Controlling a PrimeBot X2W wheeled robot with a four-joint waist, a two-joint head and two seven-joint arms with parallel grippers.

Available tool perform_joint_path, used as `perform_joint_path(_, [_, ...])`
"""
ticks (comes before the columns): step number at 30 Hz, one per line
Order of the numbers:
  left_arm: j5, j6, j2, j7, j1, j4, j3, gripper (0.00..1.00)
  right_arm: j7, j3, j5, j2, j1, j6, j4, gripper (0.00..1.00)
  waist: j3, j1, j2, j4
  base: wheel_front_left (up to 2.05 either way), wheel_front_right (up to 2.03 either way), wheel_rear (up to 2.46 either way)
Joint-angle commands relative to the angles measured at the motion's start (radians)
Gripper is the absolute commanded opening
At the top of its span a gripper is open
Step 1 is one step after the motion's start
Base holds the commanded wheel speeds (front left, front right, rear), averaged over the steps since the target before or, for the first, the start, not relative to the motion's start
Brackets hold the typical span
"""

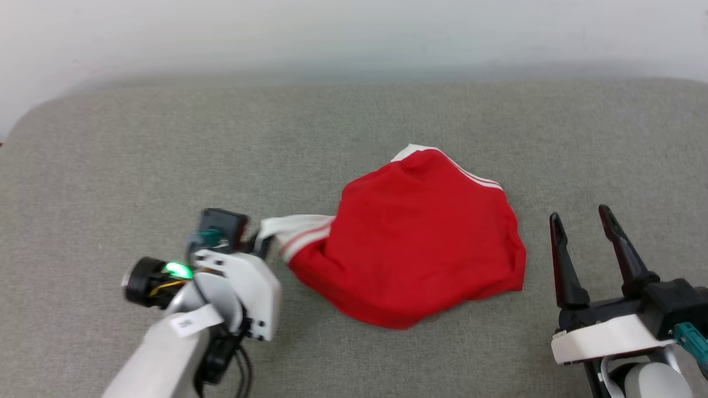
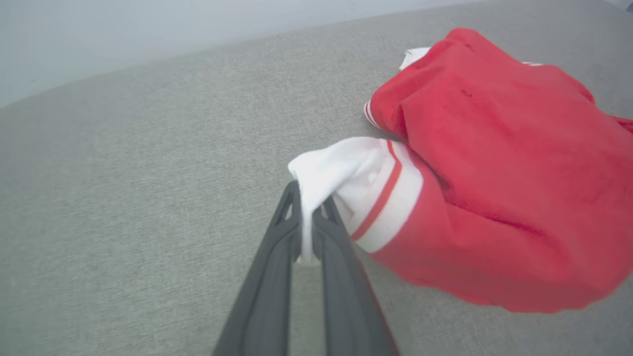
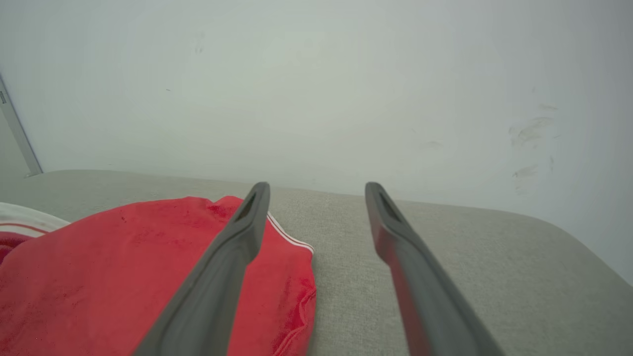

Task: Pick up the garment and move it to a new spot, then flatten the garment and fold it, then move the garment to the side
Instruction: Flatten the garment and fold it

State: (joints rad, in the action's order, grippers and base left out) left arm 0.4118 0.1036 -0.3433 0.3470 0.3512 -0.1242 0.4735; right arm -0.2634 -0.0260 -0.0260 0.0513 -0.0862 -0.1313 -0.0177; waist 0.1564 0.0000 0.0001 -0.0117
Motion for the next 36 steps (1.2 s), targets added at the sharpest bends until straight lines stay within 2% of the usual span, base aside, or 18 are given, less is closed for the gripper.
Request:
perform_joint_path(1, [0.002,0.028,-0.019,-0.025,-0.027,0.02,-0.034,0.0,-0.002,-0.006,-0.005,-0.002,0.016,0.001,-0.009,1.0,-0.039,0.0,-0.0001,0.027,0.0,0.0,0.0])
perform_joint_path(6, [0.02,0.111,-0.074,-0.1,-0.089,0.048,-0.154,0.0,-0.002,-0.011,-0.009,-0.002,0.029,0.001,-0.019,1.0,-0.061,0.0,-0.0001,0.043,0.0,0.0,0.0])
perform_joint_path(10, [0.051,0.145,-0.092,-0.161,-0.144,0.015,-0.228,0.0,-0.002,-0.018,-0.003,-0.002,0.029,0.001,-0.03,1.0,-0.062,0.0,-0.0001,0.05,0.0,0.0,0.0])
perform_joint_path(13, [0.076,0.151,-0.09,-0.193,-0.178,-0.038,-0.258,0.0,-0.002,-0.023,0.003,-0.002,0.029,0.001,-0.039,1.0,-0.059,0.0,-0.0001,0.054,0.0,0.0,0.0])
perform_joint_path(18, [0.103,0.136,-0.077,-0.195,-0.196,-0.133,-0.264,0.0,-0.002,-0.027,0.008,-0.002,0.025,0.001,-0.048,1.0,-0.054,0.0,-0.0001,0.056,0.0,0.0,0.0])
perform_joint_path(19, [0.11,0.134,-0.071,-0.191,-0.199,-0.155,-0.261,0.08,-0.002,-0.028,0.009,-0.002,0.024,0.001,-0.05,1.0,-0.054,0.0,-0.0001,0.057,0.0,0.0,0.0])
perform_joint_path(20, [0.108,0.131,-0.073,-0.185,-0.201,-0.176,-0.255,0.22,-0.002,-0.027,0.01,-0.002,0.023,0.001,-0.052,1.0,-0.054,0.0,-0.0001,0.057,0.0,0.0,0.0])
perform_joint_path(21, [0.107,0.128,-0.073,-0.187,-0.203,-0.195,-0.251,1.0,-0.002,-0.027,0.011,-0.002,0.021,0.001,-0.054,1.0,-0.054,0.0,-0.0001,0.057,0.0,0.0,0.0])
perform_joint_path(28, [0.086,0.107,-0.058,-0.283,-0.179,-0.229,-0.232,1.0,-0.002,-0.031,0.012,-0.002,0.035,0.001,-0.066,1.0,-0.077,0.0,-0.0001,0.069,0.0,0.0,0.0])
perform_joint_path(32, [0.049,0.066,-0.065,-0.404,-0.173,-0.174,-0.211,1.0,-0.002,-0.032,0.01,-0.002,0.044,0.001,-0.071,1.0,-0.106,0.0,-0.0001,0.079,0.0,0.0,0.0])
perform_joint_path(33, [0.023,0.058,-0.062,-0.503,-0.193,-0.141,-0.204,1.0,-0.002,-0.03,0.013,-0.002,0.049,0.001,-0.072,1.0,-0.126,0.0,-0.0001,0.086,0.0,0.0,0.0])
perform_joint_path(36, [-0.013,0.04,-0.06,-0.578,-0.213,-0.106,-0.184,1.0,-0.002,-0.024,0.02,-0.002,0.054,0.001,-0.071,1.0,-0.14,0.0,-0.0001,0.091,0.0,0.0,0.0])
